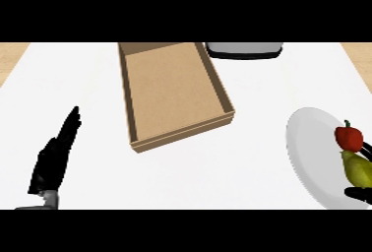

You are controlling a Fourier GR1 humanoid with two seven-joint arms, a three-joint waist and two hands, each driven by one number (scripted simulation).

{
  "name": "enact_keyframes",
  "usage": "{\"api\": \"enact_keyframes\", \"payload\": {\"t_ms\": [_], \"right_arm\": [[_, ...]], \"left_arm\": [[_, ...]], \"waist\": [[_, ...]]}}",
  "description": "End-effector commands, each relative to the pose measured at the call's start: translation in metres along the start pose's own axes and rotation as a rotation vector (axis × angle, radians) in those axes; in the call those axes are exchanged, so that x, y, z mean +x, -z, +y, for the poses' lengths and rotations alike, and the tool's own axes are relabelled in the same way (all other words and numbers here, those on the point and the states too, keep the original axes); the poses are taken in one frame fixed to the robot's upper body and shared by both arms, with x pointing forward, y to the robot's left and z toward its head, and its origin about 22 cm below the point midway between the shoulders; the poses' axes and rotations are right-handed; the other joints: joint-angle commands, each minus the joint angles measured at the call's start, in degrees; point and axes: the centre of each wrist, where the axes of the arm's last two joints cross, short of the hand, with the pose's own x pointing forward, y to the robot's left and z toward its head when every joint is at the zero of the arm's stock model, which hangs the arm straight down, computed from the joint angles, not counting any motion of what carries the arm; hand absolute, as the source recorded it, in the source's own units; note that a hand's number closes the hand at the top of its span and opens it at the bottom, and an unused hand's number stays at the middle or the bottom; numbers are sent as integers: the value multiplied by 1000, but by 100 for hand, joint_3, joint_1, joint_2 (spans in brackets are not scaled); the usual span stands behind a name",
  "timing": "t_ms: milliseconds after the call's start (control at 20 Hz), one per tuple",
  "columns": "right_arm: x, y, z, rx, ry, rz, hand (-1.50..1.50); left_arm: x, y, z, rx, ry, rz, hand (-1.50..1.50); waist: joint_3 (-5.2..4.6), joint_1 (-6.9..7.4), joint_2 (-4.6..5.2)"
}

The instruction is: Pick the pear from the plate and place it in the cardboard box

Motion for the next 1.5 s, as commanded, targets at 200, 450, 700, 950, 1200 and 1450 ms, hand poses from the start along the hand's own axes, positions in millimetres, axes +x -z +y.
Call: {"api": "enact_keyframes", "payload": {"t_ms": [200, 450, 700, 950, 1200, 1450], "right_arm": [[-20, 23, 11, 24, 12, 20, -150], [-19, 15, 21, 56, -4, 12, -150], [-11, 21, 24, 70, 7, 16, -150], [-20, 26, 37, -42, -54, -17, 150], [-17, 19, 31, -193, -119, -19, 150], [58, 3, 75, -416, -811, -137, 150]], "left_arm": [[-1, 8, 0, 16, -13, -12, 0], [10, 1, 15, -10, -2, 3, 0], [-4, 6, 12, -7, -13, -9, 0], [-16, -4, -5, 5, 4, -12, 0], [-1, 10, 9, 7, -13, -1, 0], [11, 7, -6, -54, 10, -48, 0]], "waist": [[57, 36, 31], [57, 38, 24], [55, 32, 29], [56, 38, 33], [55, 21, 32], [-12, 431, 68]]}}
